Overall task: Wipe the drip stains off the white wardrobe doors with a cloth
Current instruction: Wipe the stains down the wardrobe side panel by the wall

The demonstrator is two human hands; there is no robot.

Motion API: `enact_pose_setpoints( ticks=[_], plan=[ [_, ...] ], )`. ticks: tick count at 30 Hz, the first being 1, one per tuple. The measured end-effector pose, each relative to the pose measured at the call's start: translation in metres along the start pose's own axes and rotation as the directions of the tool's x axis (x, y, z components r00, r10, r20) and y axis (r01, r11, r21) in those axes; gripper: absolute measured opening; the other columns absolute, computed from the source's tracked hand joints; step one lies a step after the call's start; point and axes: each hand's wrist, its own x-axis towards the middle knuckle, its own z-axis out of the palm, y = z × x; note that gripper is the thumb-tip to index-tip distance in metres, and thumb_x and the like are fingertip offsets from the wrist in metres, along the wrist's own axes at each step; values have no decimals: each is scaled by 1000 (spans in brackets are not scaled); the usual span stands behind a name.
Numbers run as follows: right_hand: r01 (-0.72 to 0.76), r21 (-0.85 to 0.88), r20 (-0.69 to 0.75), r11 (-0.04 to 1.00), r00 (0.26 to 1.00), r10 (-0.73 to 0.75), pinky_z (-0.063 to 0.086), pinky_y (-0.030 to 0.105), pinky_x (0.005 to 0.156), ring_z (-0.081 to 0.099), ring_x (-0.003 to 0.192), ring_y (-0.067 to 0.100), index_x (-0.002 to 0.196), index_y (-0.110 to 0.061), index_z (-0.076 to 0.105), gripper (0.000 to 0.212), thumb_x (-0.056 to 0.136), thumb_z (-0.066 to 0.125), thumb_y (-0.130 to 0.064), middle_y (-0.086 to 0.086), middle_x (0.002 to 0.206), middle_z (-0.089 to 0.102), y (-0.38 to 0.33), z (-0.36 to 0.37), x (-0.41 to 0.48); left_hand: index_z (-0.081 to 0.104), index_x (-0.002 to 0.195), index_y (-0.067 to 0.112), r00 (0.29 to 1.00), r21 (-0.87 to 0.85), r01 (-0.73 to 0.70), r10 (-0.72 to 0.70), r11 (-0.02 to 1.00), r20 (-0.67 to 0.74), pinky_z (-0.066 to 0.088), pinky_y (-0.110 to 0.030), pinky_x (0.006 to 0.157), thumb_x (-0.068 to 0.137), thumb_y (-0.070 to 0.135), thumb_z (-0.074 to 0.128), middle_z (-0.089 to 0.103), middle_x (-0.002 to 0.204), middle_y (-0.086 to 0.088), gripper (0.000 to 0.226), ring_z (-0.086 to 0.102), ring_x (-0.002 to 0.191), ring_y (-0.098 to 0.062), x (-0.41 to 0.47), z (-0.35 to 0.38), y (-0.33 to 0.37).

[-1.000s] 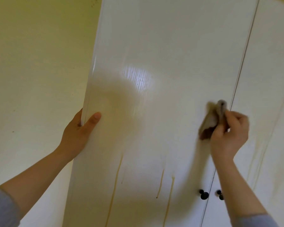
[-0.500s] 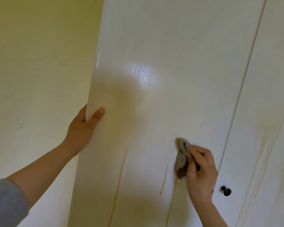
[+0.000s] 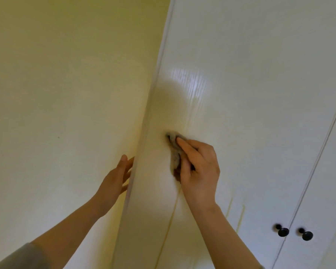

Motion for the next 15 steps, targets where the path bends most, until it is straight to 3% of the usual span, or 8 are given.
enact_pose_setpoints(
  ticks=[4, 9, 11, 15],
  plan=[
    [-24, 16, -40, 1000, 999, 25, 39, 14, 94, 57, 100, 18, 112, -6, 72, 33, 86, 56, 8, 5, 106, 66, -15, 32, -6, 58, 121, 48, 998, -33, 58, -57, 998, 35, 51, -13, 81, 41, 104, 45, 65, 120, 29, 99, 58, 114, 12, -3, -14, -17],
    [206, 42, 141, 978, 967, -210, 47, 25, 91, 61, 98, 22, 105, -1, 74, 33, 104, 44, -15, 5, 107, 65, -20, 47, -58, 63, 120, 43, 995, -80, 101, -100, 992, 23, 48, -23, 92, 42, 104, 42, 67, 122, 21, 102, 57, 120, 1, 0, -16, -24],
    [228, 46, 186, 973, 955, -232, 51, 29, 86, 63, 95, 24, 103, -1, 75, 30, 103, 49, -17, 8, 102, 69, -15, 44, -77, 65, 117, 48, 991, -80, 133, -130, 988, 43, 44, -31, 100, 52, 100, 35, 66, 127, 18, 89, 54, 127, -5, 1, -19, -23],
    [213, 45, 260, 976, 941, -217, 53, 30, 78, 60, 94, 20, 99, -3, 75, 30, 103, 49, -16, 7, 98, 69, -12, 26, -100, 63, 117, 46, 989, -56, 136, -133, 989, 66, 48, -26, 89, 41, 106, 39, 64, 129, 20, 100, 58, 119, 2, 1, -21, -15]
  ],
)
